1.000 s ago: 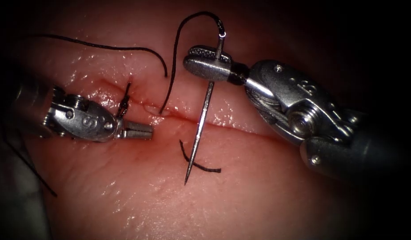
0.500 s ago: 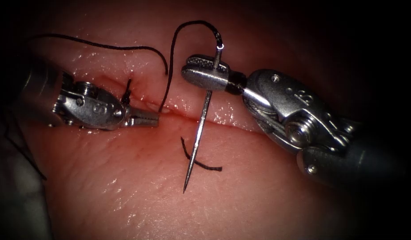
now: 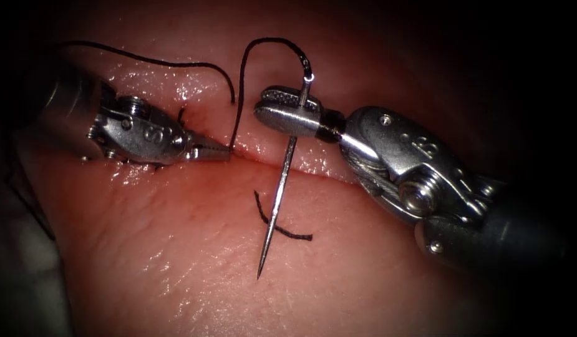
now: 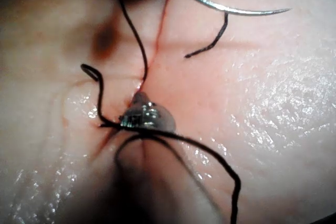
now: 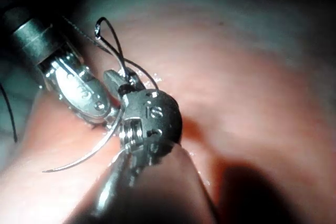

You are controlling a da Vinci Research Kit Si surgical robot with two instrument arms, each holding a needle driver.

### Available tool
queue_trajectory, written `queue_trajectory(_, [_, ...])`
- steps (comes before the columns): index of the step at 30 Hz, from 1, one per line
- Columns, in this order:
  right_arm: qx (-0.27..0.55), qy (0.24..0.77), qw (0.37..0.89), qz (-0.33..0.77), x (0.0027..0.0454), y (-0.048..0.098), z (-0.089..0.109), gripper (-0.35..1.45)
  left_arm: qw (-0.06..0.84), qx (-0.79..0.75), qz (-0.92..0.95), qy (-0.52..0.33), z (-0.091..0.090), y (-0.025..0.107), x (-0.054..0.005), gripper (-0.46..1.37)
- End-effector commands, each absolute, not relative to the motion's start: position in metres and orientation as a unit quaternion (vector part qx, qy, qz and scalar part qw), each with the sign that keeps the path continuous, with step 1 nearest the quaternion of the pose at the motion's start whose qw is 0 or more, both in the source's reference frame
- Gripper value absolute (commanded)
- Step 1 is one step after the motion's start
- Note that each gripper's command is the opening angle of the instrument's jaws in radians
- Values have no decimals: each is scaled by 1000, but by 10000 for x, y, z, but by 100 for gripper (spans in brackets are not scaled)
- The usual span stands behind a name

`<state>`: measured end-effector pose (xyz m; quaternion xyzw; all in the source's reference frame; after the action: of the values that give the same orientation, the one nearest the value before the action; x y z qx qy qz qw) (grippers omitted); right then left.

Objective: Wound Closure
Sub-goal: Insert the left gripper into the incision

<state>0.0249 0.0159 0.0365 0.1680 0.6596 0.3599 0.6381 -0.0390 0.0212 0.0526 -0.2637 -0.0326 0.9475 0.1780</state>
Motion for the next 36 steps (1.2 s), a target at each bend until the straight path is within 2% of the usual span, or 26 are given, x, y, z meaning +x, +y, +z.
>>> queue_trajectory(1, [167,660,637,361,249,159,365,-35,174,-256,950,-49,525,212,-391,-35])
queue_trajectory(3, [167,660,637,361,249,159,365,-35,167,-239,954,-67,526,213,-389,-35])
queue_trajectory(6, [165,661,638,359,249,159,365,-35,168,-208,959,-90,527,217,-388,-25])
queue_trajectory(14, [163,663,637,357,250,153,369,-35,179,-181,961,-106,531,228,-393,-14])
queue_trajectory(18, [163,664,637,355,251,149,371,-35,184,-177,961,-104,533,230,-399,-14])
queue_trajectory(22, [159,665,639,352,251,151,371,-35,165,-161,966,-113,535,232,-404,-28])
queue_trajectory(26, [145,671,642,342,251,156,374,-35,148,-139,970,-132,534,230,-406,-25])
queue_trajectory(31, [131,675,647,329,251,161,379,-35,136,-118,973,-145,531,220,-405,-16])
queue_trajectory(33, [129,676,647,327,251,162,378,-35,133,-114,973,-147,530,217,-404,-6])
queue_trajectory(35, [125,677,648,325,251,164,377,-35,132,-109,974,-149,530,214,-401,15])
queue_trajectory(36, [122,679,647,323,251,166,377,-35,132,-108,974,-149,530,214,-399,32])
